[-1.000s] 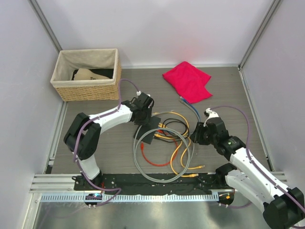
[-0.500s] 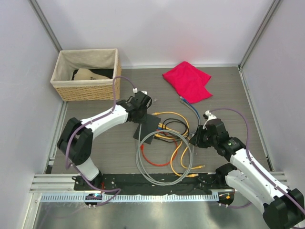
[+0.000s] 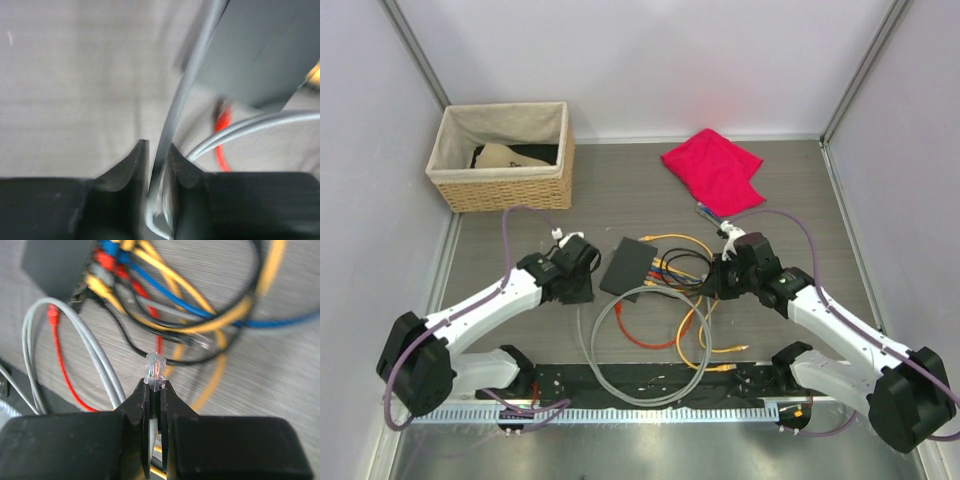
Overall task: Insert the plug into the switch port
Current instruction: Insert the connector into the switch port.
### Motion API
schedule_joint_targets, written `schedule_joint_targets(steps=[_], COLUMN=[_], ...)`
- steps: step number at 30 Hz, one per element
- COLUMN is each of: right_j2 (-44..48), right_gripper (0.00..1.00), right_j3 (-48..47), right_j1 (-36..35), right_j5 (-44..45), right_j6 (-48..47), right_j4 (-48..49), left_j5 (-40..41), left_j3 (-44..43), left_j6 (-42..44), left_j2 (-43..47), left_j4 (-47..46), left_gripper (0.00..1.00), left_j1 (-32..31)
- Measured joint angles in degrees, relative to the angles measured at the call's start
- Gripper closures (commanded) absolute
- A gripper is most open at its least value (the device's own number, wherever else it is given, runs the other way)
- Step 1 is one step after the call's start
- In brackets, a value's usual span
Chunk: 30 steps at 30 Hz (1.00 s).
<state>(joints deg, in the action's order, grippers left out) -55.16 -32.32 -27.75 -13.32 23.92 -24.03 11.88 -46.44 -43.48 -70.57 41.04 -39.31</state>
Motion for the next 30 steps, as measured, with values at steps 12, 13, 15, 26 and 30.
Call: schedule_joint_targets(steps=[12,13,15,26,30], right_j2=[-13.14,-13.42,-14.97,-19.56,-19.45], right_gripper=[0.99,0.99,0.99,0.99,0.99], right_j3=[-6.82,-6.93,-7.45,-6.99,-5.18], right_j1=[-10.99,-11.26,-11.47,-12.39,-12.79], right_j5=[-3.74,-3.91,-4.76,-6.36,-6.67], right_j6=[-10.71,-10.91,-11.78,-12.61,-12.13], right_j4=[4.87,5.01,5.62,8.55,9.64], left_j5=[5.73,6.86,9.03,5.49,5.86], left_j3=[-5.38,-7.3,-11.17,-13.7,-13.4], left_j6=[-2.93,-2.36,-1.09,2.27,2.19], left_j2=[8.52,8.37,7.93,-11.43,-15.3], left_j4=[8.39,8.55,7.78,-0.37,-0.85], left_gripper=[0.06,0.06,0.07,0.0,0.0], left_j1=[-1.9,-1.84,-1.81,-6.01,-9.25])
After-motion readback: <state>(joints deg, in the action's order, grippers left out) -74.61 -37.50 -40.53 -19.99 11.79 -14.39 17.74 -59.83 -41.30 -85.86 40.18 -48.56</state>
